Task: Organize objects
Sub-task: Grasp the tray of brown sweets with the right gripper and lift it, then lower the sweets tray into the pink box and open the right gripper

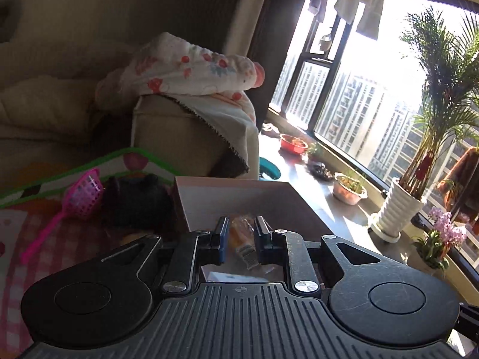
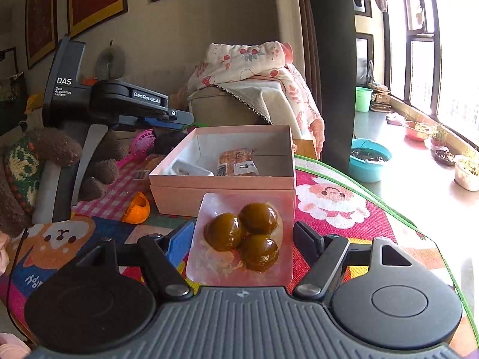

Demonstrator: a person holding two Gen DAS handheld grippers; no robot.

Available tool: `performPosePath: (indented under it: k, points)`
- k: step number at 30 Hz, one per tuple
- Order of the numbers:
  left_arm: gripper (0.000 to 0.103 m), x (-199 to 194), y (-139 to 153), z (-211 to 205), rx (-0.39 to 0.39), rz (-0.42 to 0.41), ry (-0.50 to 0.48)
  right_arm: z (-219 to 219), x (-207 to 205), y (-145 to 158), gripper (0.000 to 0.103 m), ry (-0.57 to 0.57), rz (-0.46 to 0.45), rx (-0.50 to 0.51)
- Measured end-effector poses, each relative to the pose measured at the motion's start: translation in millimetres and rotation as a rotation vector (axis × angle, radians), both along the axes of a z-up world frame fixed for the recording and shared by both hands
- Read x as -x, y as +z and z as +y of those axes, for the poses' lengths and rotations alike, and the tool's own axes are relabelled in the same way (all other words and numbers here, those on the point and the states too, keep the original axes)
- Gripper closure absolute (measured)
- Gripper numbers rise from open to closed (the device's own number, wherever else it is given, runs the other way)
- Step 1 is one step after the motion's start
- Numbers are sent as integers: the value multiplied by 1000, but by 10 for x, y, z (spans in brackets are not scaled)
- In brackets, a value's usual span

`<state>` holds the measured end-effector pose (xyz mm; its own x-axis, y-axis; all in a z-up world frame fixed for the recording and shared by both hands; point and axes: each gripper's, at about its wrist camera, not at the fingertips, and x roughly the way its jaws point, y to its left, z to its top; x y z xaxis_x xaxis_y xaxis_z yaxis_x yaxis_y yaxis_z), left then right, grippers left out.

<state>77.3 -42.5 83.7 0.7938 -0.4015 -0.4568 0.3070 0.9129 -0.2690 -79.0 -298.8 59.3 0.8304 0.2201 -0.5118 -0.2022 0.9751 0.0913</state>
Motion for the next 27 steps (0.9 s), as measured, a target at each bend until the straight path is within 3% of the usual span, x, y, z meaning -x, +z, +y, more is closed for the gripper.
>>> performPosePath:
  k: [4,8,14,15,16,18,21,27]
  points:
    - [83,385,-76,363,-66,9,13,74,-105,103,30,6,-24,30]
    - [83,709,-244,590,-144,38,-20,165,-356,427,30,23,-109,50]
    - [83,927,-500,695,-186,102,-77,371,-1160,1017,29,14,-158,37]
    - [83,936,-519,707,-182,108,-76,420,-1319,1055,24,11,-147,47]
    - [83,940,-535,726,-174,113,-74,454,-1415,1060,12,-7,-137,53]
    - [83,933,-548,774,-150,113,-63,507,-1493,995,6,-33,-110,52]
    - [83,847,-556,877,-92,124,-16,575,-1390,764,4,16,-55,47]
    - [83,613,-505,917,20,133,48,705,-940,148,0,74,-4,189]
